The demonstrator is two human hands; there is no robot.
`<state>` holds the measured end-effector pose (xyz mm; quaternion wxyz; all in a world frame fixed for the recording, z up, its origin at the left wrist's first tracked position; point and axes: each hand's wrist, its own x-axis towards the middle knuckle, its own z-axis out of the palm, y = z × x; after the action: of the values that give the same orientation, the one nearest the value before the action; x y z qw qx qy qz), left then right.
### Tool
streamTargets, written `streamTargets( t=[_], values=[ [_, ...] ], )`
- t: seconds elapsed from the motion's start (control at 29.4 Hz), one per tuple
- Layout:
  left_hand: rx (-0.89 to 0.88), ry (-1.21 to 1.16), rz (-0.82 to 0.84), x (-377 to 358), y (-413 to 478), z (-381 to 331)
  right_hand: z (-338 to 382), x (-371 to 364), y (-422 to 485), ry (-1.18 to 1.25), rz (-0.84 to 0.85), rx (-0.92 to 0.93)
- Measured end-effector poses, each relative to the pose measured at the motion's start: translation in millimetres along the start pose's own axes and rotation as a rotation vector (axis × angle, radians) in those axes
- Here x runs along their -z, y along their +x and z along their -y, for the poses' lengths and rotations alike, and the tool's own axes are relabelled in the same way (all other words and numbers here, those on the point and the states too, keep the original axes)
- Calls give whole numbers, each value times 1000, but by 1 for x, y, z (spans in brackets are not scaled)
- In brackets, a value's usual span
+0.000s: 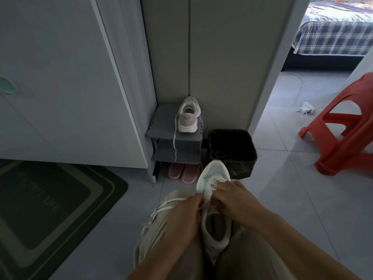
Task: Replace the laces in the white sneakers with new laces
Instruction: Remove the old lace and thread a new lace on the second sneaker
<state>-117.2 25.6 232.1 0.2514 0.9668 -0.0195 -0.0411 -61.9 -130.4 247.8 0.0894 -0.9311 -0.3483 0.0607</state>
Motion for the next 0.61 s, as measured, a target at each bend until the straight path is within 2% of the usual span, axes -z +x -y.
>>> streamTargets(
  t=[0.07, 0.17, 0.31, 0.37, 0.48, 0.61],
  values=[
    [-54, 29, -49, -1, 4, 1, 1, 2, 2, -16, -30, 19],
    [-37, 7, 40, 5, 9, -2, 3, 7, 8, 40, -29, -20],
    [-114, 102, 49, 4, 15, 0, 2, 13, 18, 198, 89, -150],
    [-124, 60, 44, 2, 14, 5, -1, 16, 23, 198, 151, -161],
    [-108, -186, 37, 7, 9, 15, -4, 26, 26, 202, 220, -91],
    [88, -620, 164, 16, -8, 25, 3, 39, 25, 330, 316, -14]
  ],
)
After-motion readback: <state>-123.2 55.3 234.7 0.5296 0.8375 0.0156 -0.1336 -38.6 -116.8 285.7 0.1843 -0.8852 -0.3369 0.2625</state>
